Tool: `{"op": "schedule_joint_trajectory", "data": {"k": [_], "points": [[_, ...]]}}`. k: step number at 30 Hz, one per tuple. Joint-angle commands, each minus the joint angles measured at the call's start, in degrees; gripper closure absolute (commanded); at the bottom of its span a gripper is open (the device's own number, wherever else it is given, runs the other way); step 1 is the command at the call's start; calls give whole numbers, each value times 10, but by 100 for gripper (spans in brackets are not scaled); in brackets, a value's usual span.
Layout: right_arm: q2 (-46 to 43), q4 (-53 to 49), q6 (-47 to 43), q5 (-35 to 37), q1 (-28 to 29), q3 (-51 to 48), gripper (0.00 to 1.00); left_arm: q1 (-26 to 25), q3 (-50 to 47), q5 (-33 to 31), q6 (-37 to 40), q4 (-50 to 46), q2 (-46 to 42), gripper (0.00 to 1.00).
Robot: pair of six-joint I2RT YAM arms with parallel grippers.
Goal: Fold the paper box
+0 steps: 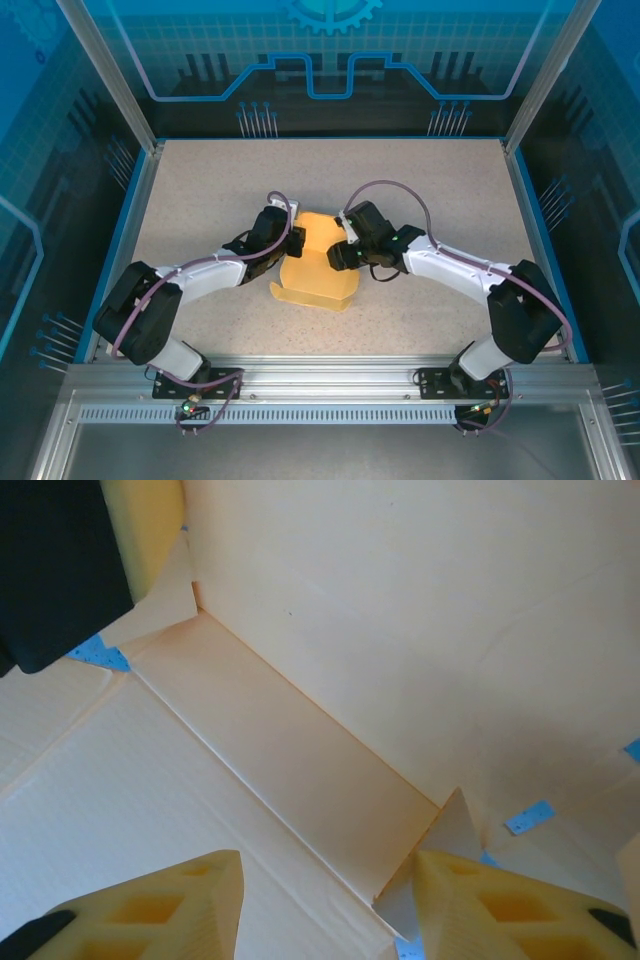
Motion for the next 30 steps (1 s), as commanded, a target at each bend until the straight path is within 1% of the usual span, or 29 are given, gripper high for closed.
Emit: {"op": "schedule_joint_trajectory", "data": {"k": [1, 8, 13, 15, 18, 20, 24, 27, 30], "points": [[-36, -38, -34, 20, 7, 19, 50, -4, 9, -9, 5, -2, -18, 85], [-96, -98, -71, 37, 6, 26, 45, -4, 9, -9, 2, 1, -14, 85], [-135, -133, -95, 38, 6, 34, 45, -4, 11, -8, 2, 1, -11, 85], [-153, -149, -108, 52, 4, 36, 44, -4, 11, -7, 1, 0, -12, 85], [-186, -165, -130, 59, -15, 27, 44, -4, 11, -6, 0, -1, -14, 85], [-213, -161, -141, 40, -42, 10, 45, -4, 11, -6, 0, -2, -16, 85], [-249, -130, -149, -28, -106, -39, 47, -4, 9, -6, -2, -2, -19, 85], [-250, -98, -147, -79, -152, -76, 51, -4, 10, -5, -3, -4, -21, 85], [-239, -63, -146, -108, -179, -115, 57, -4, 10, -5, -4, -5, -24, 85]]}}
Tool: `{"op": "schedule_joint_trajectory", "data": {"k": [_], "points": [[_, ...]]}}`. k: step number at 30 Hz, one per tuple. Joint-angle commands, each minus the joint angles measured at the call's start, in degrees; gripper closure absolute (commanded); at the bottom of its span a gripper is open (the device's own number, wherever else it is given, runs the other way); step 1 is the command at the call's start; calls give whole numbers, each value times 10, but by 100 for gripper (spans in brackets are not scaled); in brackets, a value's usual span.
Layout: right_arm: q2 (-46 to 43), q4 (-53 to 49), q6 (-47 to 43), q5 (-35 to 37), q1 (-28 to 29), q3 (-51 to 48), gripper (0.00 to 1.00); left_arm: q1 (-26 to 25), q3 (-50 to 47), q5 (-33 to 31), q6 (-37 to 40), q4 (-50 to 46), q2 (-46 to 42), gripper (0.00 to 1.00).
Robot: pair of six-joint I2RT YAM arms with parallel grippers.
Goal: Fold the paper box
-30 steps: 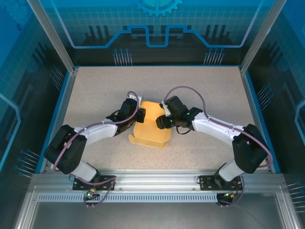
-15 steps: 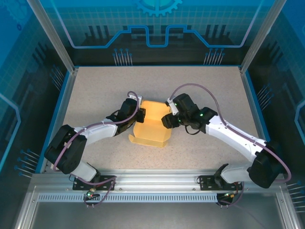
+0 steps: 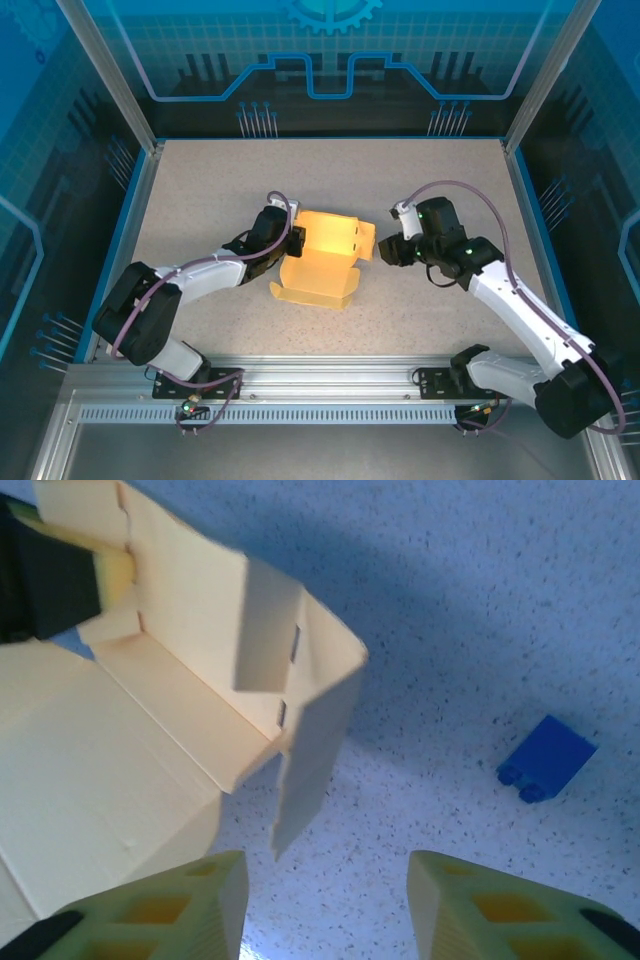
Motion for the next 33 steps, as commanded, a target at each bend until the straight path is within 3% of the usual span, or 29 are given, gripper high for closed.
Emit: {"op": "schedule_joint_trajectory", "data": {"k": [1, 13, 25, 33], "points": [[16, 42, -5, -67, -25, -38, 58, -4, 10, -4, -3, -6, -22, 85], [99, 189, 26, -179, -29, -68, 58, -5, 12, -3, -2, -7, -22, 85], [145, 214, 23, -180, -16, -39, 53, -5, 11, 0, -4, -5, -22, 85], [159, 227, 18, -190, -12, -25, 55, -6, 10, 2, -4, -4, -21, 85]]}}
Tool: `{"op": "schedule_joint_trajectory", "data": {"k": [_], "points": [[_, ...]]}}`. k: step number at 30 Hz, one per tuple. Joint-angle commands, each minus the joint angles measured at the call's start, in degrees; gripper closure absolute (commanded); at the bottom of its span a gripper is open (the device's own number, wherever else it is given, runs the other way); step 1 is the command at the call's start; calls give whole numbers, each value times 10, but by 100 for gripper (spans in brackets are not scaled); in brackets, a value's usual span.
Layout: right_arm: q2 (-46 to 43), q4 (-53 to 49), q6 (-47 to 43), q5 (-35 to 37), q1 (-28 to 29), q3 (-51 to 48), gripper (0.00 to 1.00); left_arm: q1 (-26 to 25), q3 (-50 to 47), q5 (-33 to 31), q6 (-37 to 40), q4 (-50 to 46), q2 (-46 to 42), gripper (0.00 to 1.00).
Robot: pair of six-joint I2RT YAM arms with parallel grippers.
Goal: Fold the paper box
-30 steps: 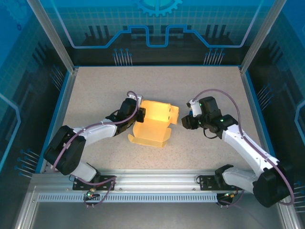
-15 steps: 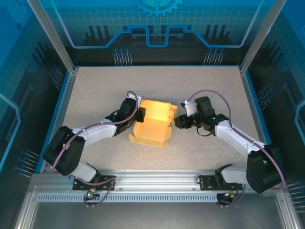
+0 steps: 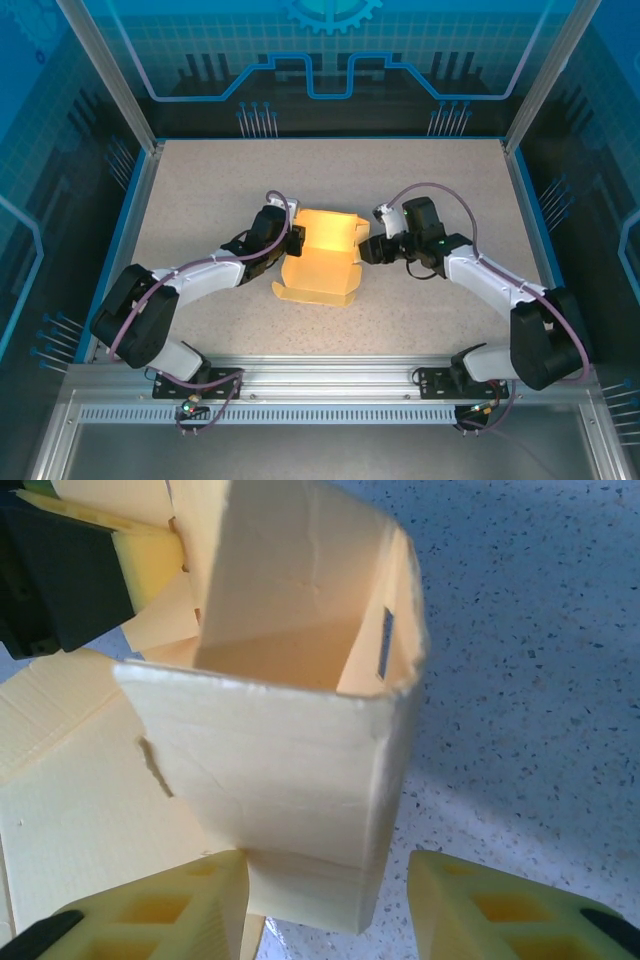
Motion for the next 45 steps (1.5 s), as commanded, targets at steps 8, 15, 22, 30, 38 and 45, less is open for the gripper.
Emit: {"op": "schedule_joint_trajectory", "data": {"k": [8, 15, 22, 30, 38, 45], "points": [[28, 34, 0, -27, 19, 37, 62, -6, 13, 2, -2, -3, -13, 85], [33, 38, 17, -1, 34, 38, 62, -6, 16, 5, -1, -3, -9, 85], [32, 21, 41, 76, 45, 56, 54, -6, 17, 7, -1, -3, -10, 85], [45, -4, 54, 130, 46, 68, 61, -7, 16, 5, 2, -4, -11, 85], [64, -41, 60, 214, 68, 83, 68, -8, 16, 5, 0, -3, -9, 85], [61, 0, 49, 159, 62, 65, 63, -9, 13, 5, -1, -2, -9, 85]]}}
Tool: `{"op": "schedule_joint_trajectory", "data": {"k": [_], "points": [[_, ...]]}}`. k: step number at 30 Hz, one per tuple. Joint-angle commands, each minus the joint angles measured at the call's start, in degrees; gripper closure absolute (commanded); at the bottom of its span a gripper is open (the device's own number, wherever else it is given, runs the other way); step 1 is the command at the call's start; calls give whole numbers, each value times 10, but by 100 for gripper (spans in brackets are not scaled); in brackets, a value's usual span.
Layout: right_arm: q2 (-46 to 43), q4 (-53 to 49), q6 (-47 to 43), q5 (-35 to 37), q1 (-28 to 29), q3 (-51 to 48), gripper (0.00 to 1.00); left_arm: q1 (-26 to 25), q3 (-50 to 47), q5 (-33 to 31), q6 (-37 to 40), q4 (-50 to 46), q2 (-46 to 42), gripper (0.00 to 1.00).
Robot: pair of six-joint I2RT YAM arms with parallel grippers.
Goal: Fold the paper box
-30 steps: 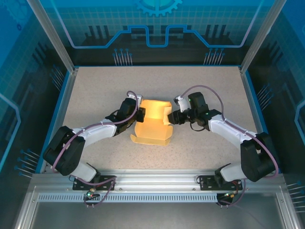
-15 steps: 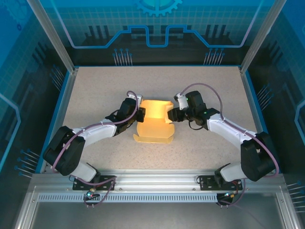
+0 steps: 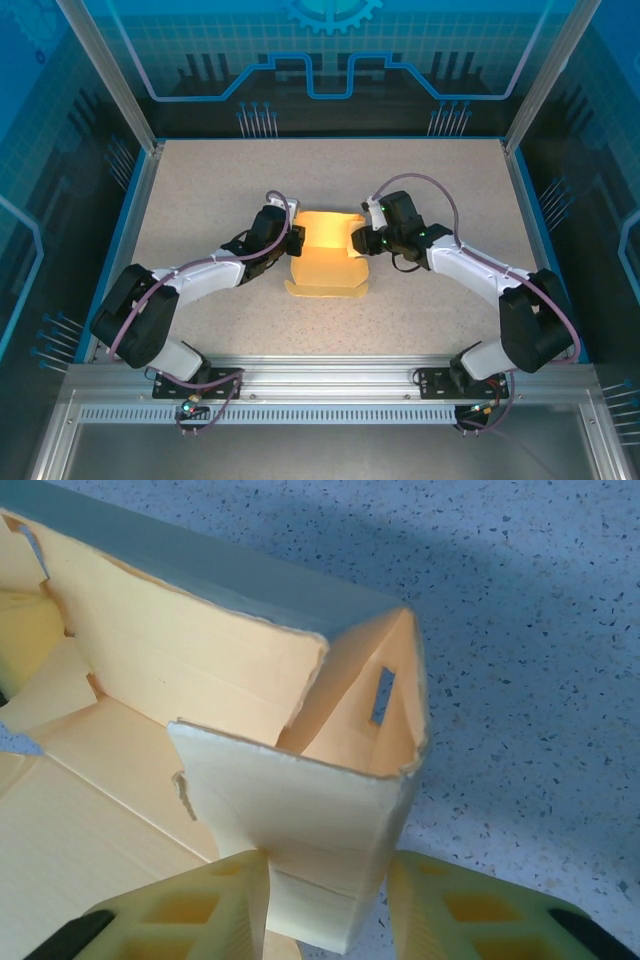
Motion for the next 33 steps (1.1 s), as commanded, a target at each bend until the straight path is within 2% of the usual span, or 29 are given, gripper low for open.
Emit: {"op": "schedule_joint_trajectory", "data": {"k": [1, 6, 19, 21, 25, 33], "points": [[5, 21, -8, -30, -8, -3, 62, -9, 11, 6, -1, 0, -10, 85], [8, 27, -16, -68, -18, -3, 57, -9, 10, 7, -1, 0, -11, 85], [4, 50, -19, -116, -23, -8, 53, -11, 11, 11, -5, 1, -8, 85], [4, 39, -13, -97, -23, -5, 53, -11, 11, 11, -5, 1, -9, 85], [14, -16, -3, -19, -18, 17, 60, -12, 13, 11, -5, 1, -9, 85], [18, -62, 6, 108, 26, 38, 71, -13, 15, 10, -5, 1, -6, 85]]}}
